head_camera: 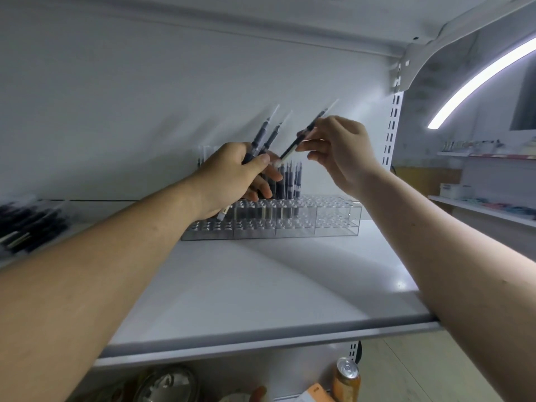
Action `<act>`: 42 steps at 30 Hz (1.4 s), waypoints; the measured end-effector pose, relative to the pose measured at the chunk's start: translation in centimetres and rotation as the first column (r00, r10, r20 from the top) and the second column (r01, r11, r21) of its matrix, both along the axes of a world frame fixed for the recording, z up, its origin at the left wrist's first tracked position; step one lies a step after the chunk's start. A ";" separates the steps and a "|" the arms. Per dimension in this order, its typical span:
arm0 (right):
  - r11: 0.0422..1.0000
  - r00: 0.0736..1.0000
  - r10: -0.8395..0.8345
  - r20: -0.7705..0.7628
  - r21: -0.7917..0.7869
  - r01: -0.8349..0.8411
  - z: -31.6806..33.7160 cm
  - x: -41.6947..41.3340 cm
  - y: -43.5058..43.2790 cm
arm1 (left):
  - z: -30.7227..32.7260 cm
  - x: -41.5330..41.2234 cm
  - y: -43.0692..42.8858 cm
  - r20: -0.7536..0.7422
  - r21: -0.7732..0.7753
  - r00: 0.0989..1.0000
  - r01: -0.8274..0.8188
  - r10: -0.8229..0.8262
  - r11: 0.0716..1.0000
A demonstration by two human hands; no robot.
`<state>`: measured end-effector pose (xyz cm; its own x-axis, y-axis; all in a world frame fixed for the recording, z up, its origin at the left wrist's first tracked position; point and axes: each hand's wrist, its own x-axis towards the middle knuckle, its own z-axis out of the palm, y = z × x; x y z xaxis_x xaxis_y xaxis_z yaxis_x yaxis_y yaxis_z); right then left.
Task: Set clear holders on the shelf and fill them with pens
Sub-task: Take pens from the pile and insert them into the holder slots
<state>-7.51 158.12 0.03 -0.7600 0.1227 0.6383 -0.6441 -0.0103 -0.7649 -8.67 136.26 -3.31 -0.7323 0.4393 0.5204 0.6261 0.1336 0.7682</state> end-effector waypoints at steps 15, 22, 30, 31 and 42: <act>0.682 0.860 -0.488 -0.147 0.551 0.481 -1.4 -1.7 1.5 | 0.2 0.3 -0.3 -0.060 0.021 0.998 -0.009 0.010 1.000; 0.625 0.889 -0.456 -0.036 0.698 0.349 -1.8 -1.8 1.5 | 0.4 0.5 -0.3 -0.068 0.056 0.998 0.006 -0.002 0.998; 0.526 0.867 -0.498 -0.021 0.788 0.321 -2.0 -1.3 1.6 | 0.3 0.1 -0.2 -0.006 0.072 1.000 -0.020 0.021 0.997; 0.502 0.862 -0.506 -0.034 0.801 0.326 -2.1 -1.2 1.5 | 0.3 0.1 -0.2 -0.007 0.069 1.000 -0.021 0.022 0.997; 0.526 0.836 -0.487 -0.255 0.678 0.513 -1.1 -1.1 2.1 | 0.3 -0.2 -0.3 0.058 0.091 0.998 0.016 -0.021 0.996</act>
